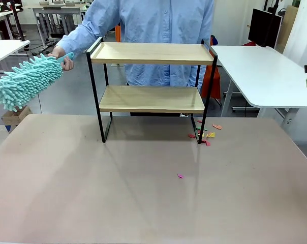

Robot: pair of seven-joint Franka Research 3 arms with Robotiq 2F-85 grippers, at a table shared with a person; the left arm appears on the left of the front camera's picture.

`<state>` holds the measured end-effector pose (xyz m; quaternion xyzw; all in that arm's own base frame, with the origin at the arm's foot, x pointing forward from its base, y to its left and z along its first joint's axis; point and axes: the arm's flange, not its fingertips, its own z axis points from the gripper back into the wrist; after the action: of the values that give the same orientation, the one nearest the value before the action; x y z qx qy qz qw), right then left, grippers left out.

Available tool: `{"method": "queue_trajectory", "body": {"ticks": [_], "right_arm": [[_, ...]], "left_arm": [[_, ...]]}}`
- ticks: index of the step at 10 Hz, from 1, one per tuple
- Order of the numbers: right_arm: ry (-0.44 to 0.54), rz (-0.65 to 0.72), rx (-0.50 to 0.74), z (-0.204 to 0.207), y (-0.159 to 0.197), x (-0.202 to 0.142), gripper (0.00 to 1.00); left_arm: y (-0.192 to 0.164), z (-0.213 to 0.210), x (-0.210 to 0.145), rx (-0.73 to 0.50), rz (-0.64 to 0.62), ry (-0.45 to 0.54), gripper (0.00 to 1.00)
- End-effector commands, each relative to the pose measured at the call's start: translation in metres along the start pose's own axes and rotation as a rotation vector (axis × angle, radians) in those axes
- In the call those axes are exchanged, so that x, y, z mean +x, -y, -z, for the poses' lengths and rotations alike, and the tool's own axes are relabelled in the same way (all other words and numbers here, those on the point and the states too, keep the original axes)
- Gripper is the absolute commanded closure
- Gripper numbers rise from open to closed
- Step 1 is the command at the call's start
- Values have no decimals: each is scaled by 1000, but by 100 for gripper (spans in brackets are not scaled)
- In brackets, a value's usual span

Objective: Clean the shelf.
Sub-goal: Hand the Duster back to the human.

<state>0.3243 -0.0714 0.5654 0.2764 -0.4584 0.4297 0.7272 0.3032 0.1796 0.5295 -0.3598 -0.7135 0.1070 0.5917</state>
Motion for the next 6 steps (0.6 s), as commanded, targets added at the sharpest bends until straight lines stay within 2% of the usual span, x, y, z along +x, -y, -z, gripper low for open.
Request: {"method": "queue_trajectory", "body": {"ticks": [1,2,6], "right_arm": [[33,-26,-1,2,2,1,0],[33,-26,-1,2,2,1,0],[33,-26,-1,2,2,1,0]], "left_arm": [[-8,-12,13,3,-59,-30,0],[0,0,0,0,0,0,0],[0,0,0,0,0,0,0]]}}
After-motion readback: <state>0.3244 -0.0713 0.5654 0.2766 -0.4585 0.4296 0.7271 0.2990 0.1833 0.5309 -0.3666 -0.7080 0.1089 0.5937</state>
